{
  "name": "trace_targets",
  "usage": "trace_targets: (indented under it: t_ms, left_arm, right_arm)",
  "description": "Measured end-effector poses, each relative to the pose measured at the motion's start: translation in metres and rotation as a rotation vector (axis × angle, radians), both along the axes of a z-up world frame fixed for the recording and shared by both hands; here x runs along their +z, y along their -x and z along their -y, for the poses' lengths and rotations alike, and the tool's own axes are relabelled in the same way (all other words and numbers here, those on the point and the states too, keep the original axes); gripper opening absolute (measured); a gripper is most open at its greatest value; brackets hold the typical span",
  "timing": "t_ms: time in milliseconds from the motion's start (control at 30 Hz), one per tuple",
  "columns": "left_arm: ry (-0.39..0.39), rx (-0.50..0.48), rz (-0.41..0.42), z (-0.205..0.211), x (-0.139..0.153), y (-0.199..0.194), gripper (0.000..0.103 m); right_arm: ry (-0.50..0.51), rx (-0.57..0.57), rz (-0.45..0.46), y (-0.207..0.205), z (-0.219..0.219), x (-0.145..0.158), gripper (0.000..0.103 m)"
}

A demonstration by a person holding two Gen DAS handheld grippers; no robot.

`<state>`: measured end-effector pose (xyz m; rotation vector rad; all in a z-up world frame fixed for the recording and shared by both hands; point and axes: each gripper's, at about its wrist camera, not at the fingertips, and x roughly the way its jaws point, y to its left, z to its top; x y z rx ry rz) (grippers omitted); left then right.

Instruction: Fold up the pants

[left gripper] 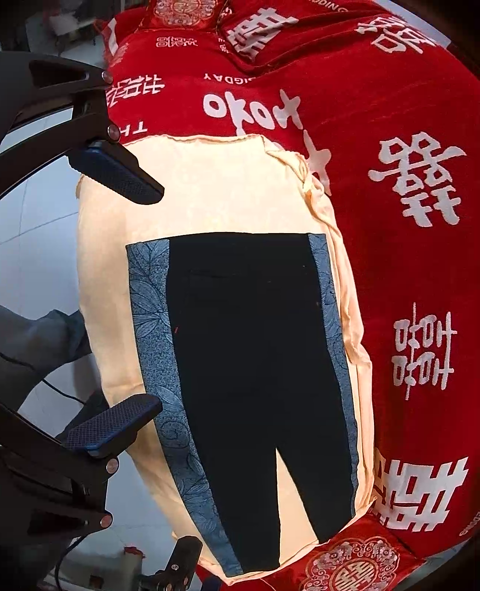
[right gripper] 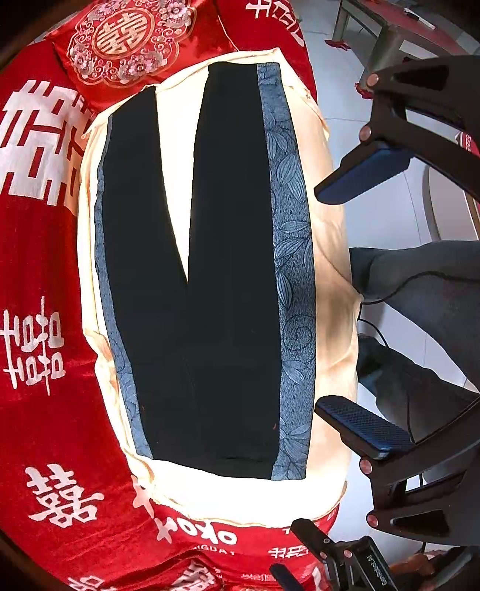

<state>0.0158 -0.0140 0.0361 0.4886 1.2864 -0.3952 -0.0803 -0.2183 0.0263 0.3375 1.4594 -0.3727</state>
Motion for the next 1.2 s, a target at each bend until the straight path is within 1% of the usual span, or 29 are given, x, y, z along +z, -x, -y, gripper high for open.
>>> trace_targets:
  t_ms: [567,1200]
  left_arm:
    - [-0.014,-0.004,0.033,0.01,0.004,0.0,0.103]
    - [-0.027,0.008,0.038,0.01,0.006,0.003,0.103]
  right_arm:
    - [0.01,0.015,0.008,-0.001,0.002,0.001,0.103]
    - [0.004,0.018,0.013,0.002,0.006,0.001,0.103]
